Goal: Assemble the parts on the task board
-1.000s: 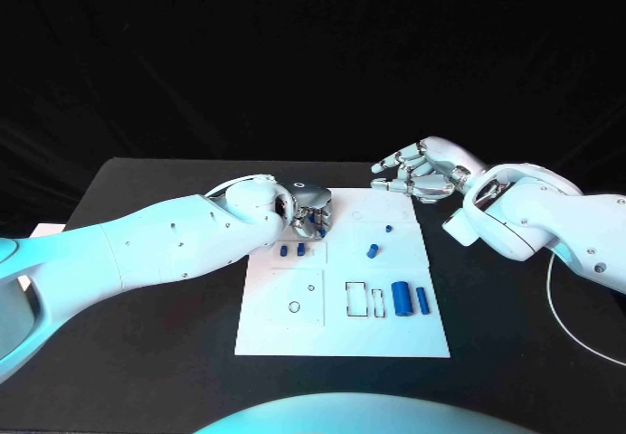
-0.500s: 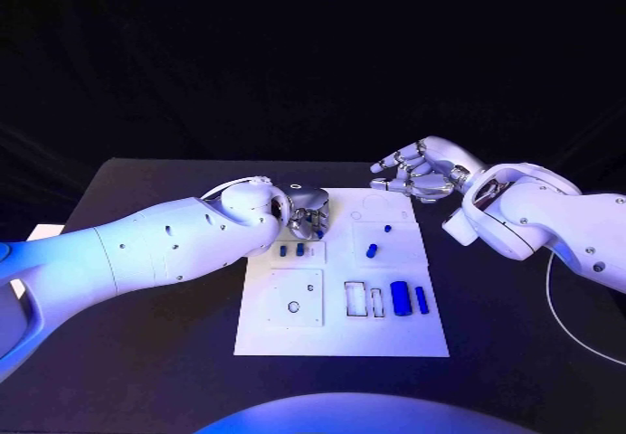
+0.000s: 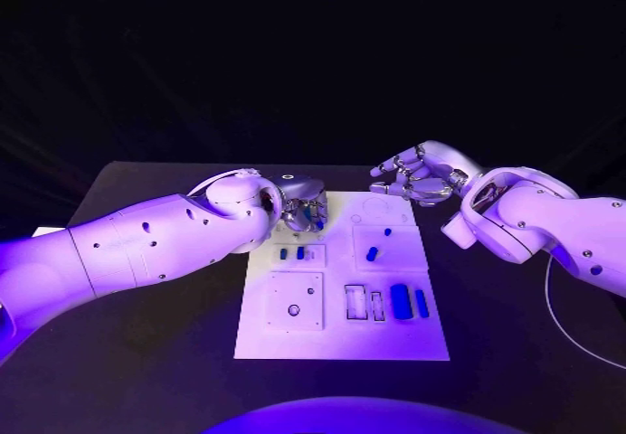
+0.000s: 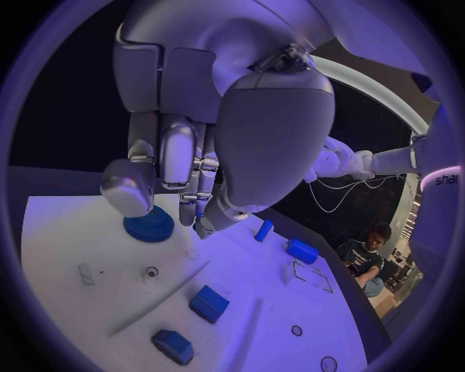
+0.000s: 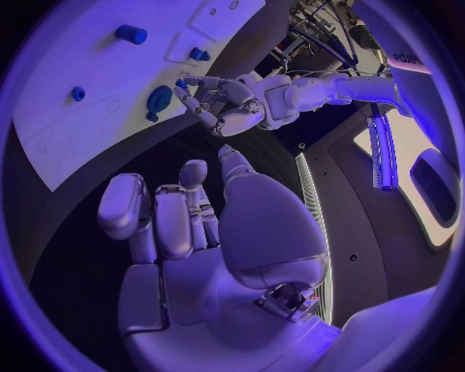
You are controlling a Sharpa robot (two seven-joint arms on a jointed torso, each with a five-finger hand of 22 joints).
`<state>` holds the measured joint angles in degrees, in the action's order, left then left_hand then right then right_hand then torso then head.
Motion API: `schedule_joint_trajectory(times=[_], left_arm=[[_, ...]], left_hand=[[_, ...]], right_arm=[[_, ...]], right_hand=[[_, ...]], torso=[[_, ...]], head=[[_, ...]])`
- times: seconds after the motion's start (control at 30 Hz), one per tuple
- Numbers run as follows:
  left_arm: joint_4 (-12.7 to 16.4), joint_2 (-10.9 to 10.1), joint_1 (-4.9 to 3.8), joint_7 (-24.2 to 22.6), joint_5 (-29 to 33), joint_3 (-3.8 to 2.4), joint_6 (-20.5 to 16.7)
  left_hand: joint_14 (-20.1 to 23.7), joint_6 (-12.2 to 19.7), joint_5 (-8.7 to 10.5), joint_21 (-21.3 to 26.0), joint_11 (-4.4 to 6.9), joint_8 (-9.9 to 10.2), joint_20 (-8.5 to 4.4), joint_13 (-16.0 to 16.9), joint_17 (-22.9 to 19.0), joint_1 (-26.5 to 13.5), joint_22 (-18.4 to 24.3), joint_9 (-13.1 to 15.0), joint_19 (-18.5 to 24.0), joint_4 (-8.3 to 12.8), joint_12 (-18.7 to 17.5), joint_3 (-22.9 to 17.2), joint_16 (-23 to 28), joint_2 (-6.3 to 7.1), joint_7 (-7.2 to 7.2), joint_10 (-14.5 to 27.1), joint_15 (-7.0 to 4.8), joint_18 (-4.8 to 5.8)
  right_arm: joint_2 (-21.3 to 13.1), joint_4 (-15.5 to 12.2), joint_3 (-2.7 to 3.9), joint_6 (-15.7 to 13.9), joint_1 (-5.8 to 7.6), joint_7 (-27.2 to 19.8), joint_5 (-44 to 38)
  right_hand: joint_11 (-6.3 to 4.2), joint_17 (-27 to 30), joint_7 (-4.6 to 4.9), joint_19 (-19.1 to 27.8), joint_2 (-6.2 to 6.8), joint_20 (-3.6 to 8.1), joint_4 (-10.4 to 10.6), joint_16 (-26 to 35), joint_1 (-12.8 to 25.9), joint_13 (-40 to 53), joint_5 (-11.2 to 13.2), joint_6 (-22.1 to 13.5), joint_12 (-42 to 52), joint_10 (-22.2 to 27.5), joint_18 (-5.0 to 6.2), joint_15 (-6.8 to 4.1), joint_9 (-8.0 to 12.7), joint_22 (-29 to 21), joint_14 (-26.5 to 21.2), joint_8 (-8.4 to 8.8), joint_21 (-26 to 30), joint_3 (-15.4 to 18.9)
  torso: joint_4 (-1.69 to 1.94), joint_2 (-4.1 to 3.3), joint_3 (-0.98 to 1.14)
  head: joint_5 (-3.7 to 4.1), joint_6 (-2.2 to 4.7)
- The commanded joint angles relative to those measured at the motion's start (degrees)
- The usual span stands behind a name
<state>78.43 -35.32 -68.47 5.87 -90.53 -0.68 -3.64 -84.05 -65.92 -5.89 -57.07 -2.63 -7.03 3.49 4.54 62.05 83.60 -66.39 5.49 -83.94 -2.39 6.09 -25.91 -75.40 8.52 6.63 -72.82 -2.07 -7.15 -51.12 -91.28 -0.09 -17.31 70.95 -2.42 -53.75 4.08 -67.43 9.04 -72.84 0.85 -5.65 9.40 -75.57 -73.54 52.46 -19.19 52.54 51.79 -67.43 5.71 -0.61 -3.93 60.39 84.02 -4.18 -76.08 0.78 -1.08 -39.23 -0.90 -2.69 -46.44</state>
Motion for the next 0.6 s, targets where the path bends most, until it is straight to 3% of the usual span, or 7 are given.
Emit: schedule_joint_trajectory(times=[0.03, 0.27, 0.6], left_arm=[[0.67, -0.94, -0.44, 1.16, 2.25, -0.21, 1.80], [1.25, -3.05, -0.90, 2.07, 3.51, -0.30, 4.57], [1.28, -4.77, -0.48, 2.26, 3.56, 0.09, 4.71]], left_hand=[[-1.47, -0.54, 0.14, -0.38, -0.02, 0.13, -0.33, 0.00, -0.04, -0.27, -0.13, 0.03, -1.94, 0.36, -0.34, -0.35, -0.37, -0.10, 0.03, -0.66, -0.17, 1.09], [-1.44, -0.58, 0.09, -0.38, -0.03, 0.21, -0.32, 0.01, -0.21, -0.39, -0.16, 0.01, -1.92, 0.51, -0.47, -0.47, -0.32, 0.07, 0.04, -0.74, -0.16, 1.09], [-1.38, -0.62, 0.12, -0.23, -0.07, 0.44, -0.29, 0.03, -0.32, -1.06, -0.14, -0.06, -1.83, 0.59, -0.85, -0.55, -0.35, 0.56, 0.02, -0.84, -0.11, 1.06]], right_arm=[[0.08, 0.05, 0.00, 0.77, -0.10, -0.52, -0.14], [-0.03, 0.06, -0.01, 0.79, -0.17, -0.48, -0.13], [-0.13, 0.03, -0.01, 0.73, -0.21, -0.46, -0.12]], right_hand=[[-0.21, -0.07, -0.04, 0.35, -0.04, 0.01, 0.01, 0.27, -0.55, 0.07, -0.19, 0.40, 0.13, 0.23, 0.43, 0.03, -0.08, -0.08, 1.64, -0.22, 0.36, 0.36], [-0.21, -0.07, -0.04, 0.35, -0.04, 0.01, 0.01, 0.27, -0.55, 0.07, -0.19, 0.40, 0.13, 0.23, 0.43, 0.03, -0.08, -0.08, 1.64, -0.22, 0.36, 0.36], [-0.22, -0.07, -0.06, 0.33, -0.13, 0.01, 0.08, 0.29, -0.59, 0.18, -0.22, 0.48, 0.32, 0.10, 0.43, 0.03, -0.10, -0.06, 1.65, -0.26, 0.37, 0.42]], torso=[[0.06, -0.01, 0.02], [0.06, -0.06, -0.04], [0.08, -0.02, -0.09]], head=[[0.01, -0.02], [0.00, -0.16], [-0.36, -0.10]])
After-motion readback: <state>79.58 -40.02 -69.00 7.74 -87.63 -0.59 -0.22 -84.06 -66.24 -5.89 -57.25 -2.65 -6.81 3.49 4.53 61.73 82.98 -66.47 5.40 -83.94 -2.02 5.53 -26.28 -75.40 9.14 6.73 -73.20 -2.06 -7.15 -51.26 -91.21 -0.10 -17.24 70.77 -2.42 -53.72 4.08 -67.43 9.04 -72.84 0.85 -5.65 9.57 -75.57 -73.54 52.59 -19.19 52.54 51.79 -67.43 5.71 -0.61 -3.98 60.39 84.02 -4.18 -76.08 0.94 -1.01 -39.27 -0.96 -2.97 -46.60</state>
